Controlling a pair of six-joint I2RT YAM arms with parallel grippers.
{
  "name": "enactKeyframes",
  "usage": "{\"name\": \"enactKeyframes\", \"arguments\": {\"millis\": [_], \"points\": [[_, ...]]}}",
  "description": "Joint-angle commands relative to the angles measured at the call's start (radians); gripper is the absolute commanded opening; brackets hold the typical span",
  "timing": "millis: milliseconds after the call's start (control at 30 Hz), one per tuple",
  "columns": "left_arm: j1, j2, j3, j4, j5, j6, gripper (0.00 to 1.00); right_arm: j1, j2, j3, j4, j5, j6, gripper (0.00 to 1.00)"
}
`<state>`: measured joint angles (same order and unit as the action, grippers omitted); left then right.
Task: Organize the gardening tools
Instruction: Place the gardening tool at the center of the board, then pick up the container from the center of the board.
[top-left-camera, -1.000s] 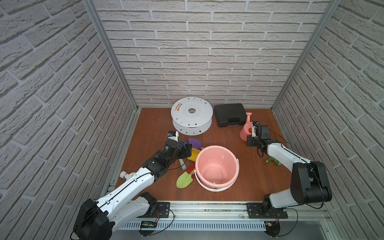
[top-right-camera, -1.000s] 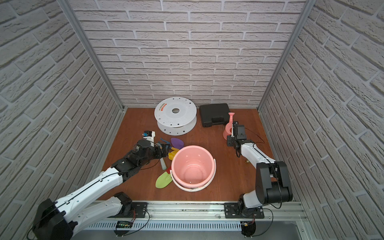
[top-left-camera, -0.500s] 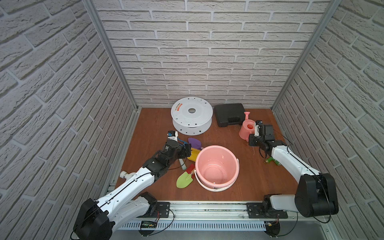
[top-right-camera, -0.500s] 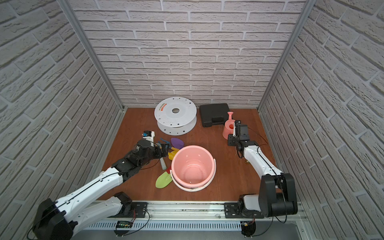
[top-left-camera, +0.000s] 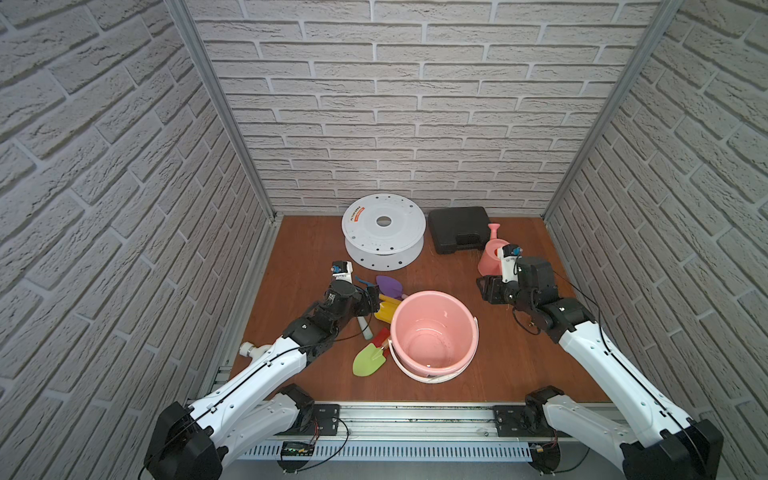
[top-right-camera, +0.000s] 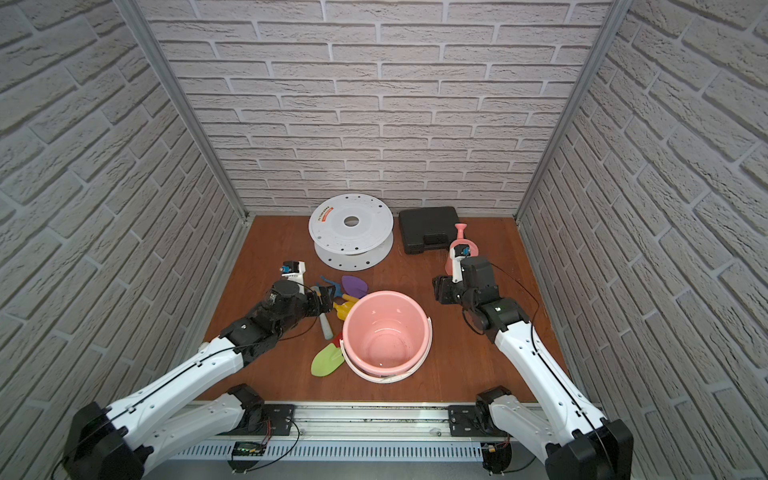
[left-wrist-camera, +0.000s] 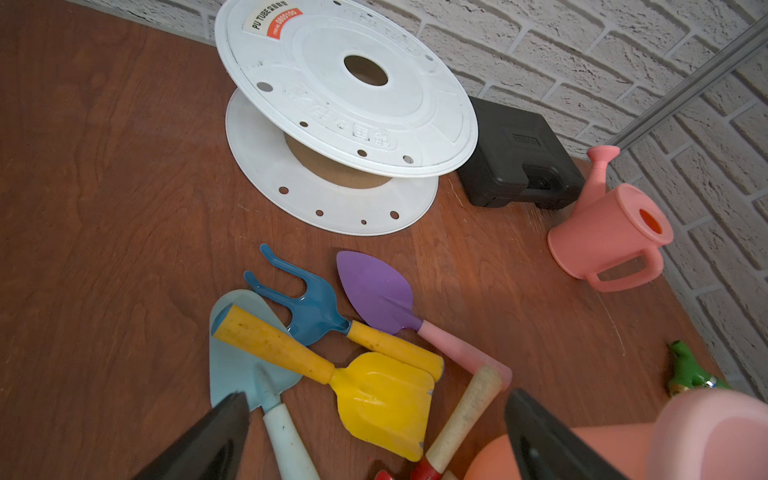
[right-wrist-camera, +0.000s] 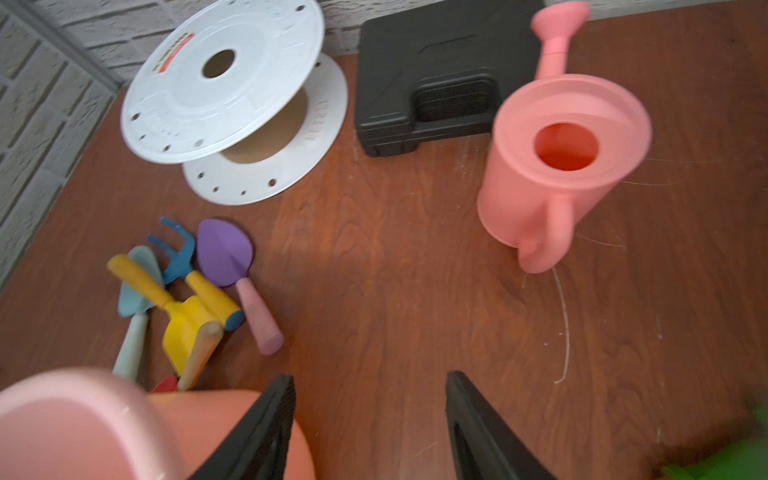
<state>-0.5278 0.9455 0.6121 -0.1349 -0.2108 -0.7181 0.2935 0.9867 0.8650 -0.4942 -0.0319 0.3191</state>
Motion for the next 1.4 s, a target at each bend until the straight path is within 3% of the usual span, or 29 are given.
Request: {"name": "enactKeyframes", "arguments": {"millis": [0,200,500,633,833,1067,1367], "points": [[-0.006,-0.028,-0.019,0.011,-0.034,0.014,0.98,0.073,-0.015,0.009,-0.080,-0.018,0.016,0.58],[-0.006,-0.049,-0.025,-0.002,-0.065,0.016,0.99,0.228,0.033,0.018,-0.106,0.004,-0.013,0.57],[-0.010,-0.077,-0.025,-0.010,-0.079,0.023,0.98,0.318,0.109,0.049,-0.142,-0.002,-0.055,0.56],[-0.019,-0.097,-0.023,-0.007,-0.081,0.042,0.98,0.328,0.115,0.060,-0.152,0.023,-0.071,0.54],[-0.024,-0.118,-0.041,0.021,-0.074,0.048,0.98,0.329,0.157,0.091,-0.155,0.062,-0.078,0.35],[-0.024,-0.116,-0.040,0.009,-0.087,0.045,0.98,0.325,0.137,0.143,-0.170,0.192,-0.079,0.23],[-0.025,-0.118,-0.037,-0.001,-0.088,0.038,0.98,0.211,0.125,0.144,-0.175,0.286,-0.110,0.19]]}}
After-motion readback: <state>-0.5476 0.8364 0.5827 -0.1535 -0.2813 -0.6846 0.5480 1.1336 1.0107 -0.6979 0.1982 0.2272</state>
